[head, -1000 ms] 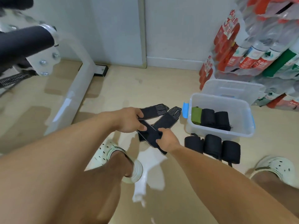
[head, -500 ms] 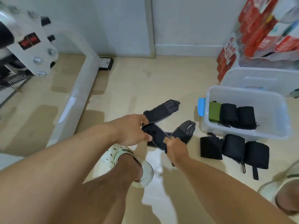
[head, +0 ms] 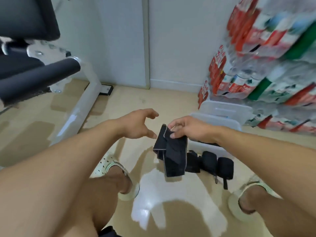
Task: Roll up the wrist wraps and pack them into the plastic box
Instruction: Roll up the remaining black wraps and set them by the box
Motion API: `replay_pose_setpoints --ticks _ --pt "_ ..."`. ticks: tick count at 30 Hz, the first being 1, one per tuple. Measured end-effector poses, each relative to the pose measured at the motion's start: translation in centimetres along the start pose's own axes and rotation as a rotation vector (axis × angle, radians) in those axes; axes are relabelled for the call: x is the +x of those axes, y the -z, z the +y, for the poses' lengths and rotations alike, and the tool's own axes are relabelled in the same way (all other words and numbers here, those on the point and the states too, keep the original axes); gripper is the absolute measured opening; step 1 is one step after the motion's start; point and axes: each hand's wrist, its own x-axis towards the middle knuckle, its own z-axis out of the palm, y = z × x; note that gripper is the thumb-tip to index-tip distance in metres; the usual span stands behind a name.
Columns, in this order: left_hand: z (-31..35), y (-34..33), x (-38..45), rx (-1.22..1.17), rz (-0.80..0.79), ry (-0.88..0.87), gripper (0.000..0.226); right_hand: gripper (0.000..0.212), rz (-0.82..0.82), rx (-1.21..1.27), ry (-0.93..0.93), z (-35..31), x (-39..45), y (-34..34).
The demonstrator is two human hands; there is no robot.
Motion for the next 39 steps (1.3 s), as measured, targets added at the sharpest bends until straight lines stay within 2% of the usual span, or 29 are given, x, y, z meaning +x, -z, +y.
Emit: replay_pose_setpoints --ticks 3,6,11,13,17,20,25,31,37,39 --pt "3.4 -0.1 -1.7 -0.110 0.092 -0.152 0.078 0.024 -0.005 0.105 0.054 -2.8 -4.5 1.5" --pt "6.3 -1.0 -2.6 -0.195 0.148 -0.278 0.054 0.021 0.016 0.214 0.075 -4.3 -7.5 2.3" --pt "8.7 -1.6 -2.5 -0.391 0.320 -0.251 0.015 0.014 0.175 0.438 0.118 -4.4 -9.9 2.4" --pt "8.8 -1.9 -2.0 -0.478 0.358 -0.202 0.020 0.004 0.200 0.543 0.144 -3.8 -10.0 2.3" --pt "9.0 -1.9 -1.0 -0.555 0.371 -0.115 0.016 0.032 0.180 0.655 0.136 -3.5 -9.8 2.2" --pt "9.1 -2.0 -0.2 -0.571 0.377 -0.068 0.028 0.034 0.116 0.787 0.125 -3.2 -9.8 2.1" --pt "9.5 -2.2 0.7 -0.627 0.428 -0.022 0.024 0.037 0.133 0.772 0.193 -2.4 -9.5 2.5" --pt "9.5 -2.6 1.1 -0.651 0.416 -0.020 0.021 0.027 0.302 0.578 0.099 -1.0 -8.5 2.7" --pt "9.0 -1.8 1.5 -0.728 0.581 -0.002 0.009 0.022 0.431 0.494 0.123 -0.8 -8.5 3.6" --pt "8.4 -1.5 1.8 -0.775 0.590 0.028 0.005 0.020 0.493 0.463 0.115 -0.6 -8.6 3.9"
